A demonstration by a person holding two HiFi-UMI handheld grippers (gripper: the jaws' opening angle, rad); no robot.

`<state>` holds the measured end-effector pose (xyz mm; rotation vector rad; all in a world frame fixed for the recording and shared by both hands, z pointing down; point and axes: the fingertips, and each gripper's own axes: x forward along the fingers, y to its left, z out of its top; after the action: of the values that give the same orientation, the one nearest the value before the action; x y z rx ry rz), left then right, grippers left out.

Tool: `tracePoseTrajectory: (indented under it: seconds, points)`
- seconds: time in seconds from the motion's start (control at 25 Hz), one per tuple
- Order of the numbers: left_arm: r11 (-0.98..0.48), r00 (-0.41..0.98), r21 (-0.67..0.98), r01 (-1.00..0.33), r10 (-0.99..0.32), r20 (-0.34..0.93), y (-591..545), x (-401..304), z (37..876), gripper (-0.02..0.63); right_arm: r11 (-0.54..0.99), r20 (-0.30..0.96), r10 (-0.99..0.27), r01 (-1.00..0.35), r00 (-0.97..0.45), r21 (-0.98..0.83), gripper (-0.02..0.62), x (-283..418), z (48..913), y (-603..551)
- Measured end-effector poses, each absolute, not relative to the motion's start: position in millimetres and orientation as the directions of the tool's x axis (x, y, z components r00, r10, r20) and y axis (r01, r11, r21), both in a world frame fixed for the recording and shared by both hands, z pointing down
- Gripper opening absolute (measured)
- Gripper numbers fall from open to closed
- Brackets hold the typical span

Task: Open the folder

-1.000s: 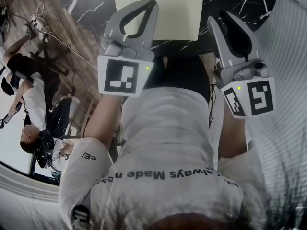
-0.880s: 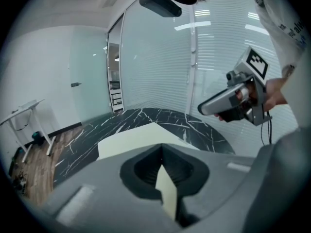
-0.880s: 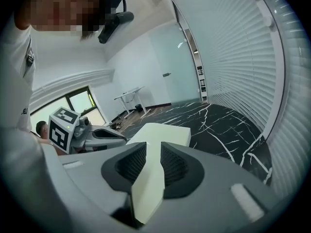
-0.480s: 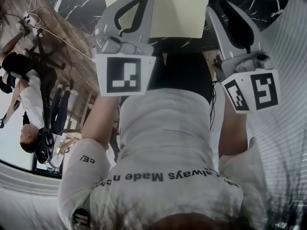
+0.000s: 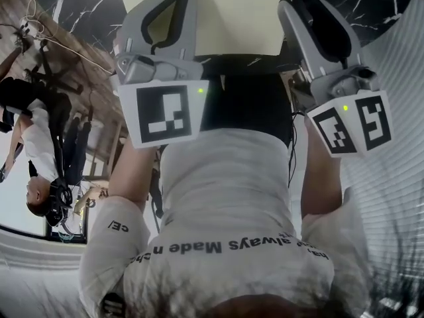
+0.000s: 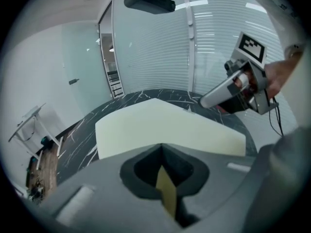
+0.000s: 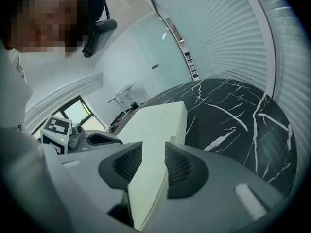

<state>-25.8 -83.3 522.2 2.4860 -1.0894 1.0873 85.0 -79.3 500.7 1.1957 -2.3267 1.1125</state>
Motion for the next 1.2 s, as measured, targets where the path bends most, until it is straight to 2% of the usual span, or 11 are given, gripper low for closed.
tracePoseTrajectory:
  seconds: [0.28,0.76,1.2]
  points:
    - [-0.703,0.399,-0.155,-0.695,-0.555,0.730,-82,-26,533,0.002,0.325,0.576,-0.555,-0.794,-0.600,-0.514,0.150,86,518,-80]
    - [-0.702,0.389,-0.156,-0.694,-0.549,0.740,-81,-25,539,0.000,0.278,0.589,-0.550,-0.795,-0.593,-0.540,0.150,84,531,-77]
    - [-0.710,0.367,-0.173,-0.683,-0.538,0.759,-80,-24,544,0.000,0.196,0.550,-0.579,-0.758,-0.601,-0.622,0.149,86,526,-78]
